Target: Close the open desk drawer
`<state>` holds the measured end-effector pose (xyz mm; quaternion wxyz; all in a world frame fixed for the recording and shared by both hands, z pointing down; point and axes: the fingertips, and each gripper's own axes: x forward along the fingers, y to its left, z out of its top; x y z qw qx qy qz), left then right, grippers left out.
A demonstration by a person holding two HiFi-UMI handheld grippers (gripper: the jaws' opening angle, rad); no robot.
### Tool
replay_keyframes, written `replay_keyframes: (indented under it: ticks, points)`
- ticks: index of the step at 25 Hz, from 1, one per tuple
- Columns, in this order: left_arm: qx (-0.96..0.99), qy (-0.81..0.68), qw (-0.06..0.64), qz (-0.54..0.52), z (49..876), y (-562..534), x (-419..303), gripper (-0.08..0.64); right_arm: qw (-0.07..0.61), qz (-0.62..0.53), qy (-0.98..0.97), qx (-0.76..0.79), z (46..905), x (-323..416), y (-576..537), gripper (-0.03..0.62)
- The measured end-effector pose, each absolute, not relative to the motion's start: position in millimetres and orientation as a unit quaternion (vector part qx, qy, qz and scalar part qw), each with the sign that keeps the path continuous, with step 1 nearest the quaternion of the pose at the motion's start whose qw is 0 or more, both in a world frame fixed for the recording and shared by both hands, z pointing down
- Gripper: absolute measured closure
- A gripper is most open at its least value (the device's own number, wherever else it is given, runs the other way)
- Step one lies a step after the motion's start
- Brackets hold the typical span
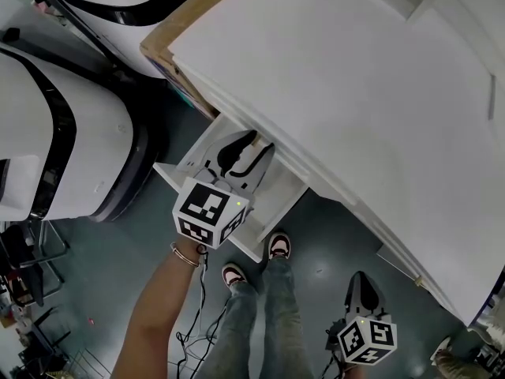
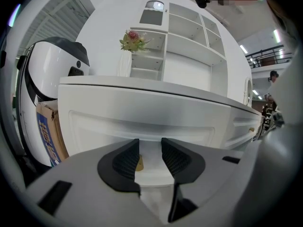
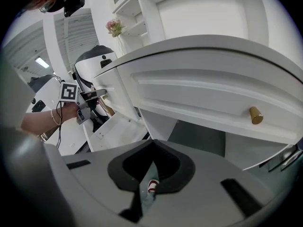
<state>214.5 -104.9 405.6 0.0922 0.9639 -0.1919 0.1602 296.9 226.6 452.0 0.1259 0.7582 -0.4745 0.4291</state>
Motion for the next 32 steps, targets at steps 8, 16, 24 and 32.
replay_keyframes:
  ticks: [8, 16, 24, 32]
  points:
    - [0.965, -0.192, 0.092, 0.153, 406.5, -105.3, 213.5, 0.399, 0.136, 0.427, -0.485, 0.751, 453.2, 290.7, 217.1, 0.586]
    - [0.966, -0.195, 0.092, 0.141, 401.6, -85.0, 163.5, 0.396, 0.160, 0.418, -0.520, 0.727, 452.7, 261.2, 192.0, 0.586]
    - [0.944, -0.269, 0.114, 0.154, 429.3, -78.2, 33.7, 0.396, 0.203, 0.404, -0.567, 0.688, 456.4, 207.3, 163.8, 0.586]
    - [0.938, -0.270, 0.140, 0.168, 488.5, -51.0, -43.3, 0.393, 0.242, 0.400, -0.589, 0.659, 475.1, 148.4, 148.6, 0.586]
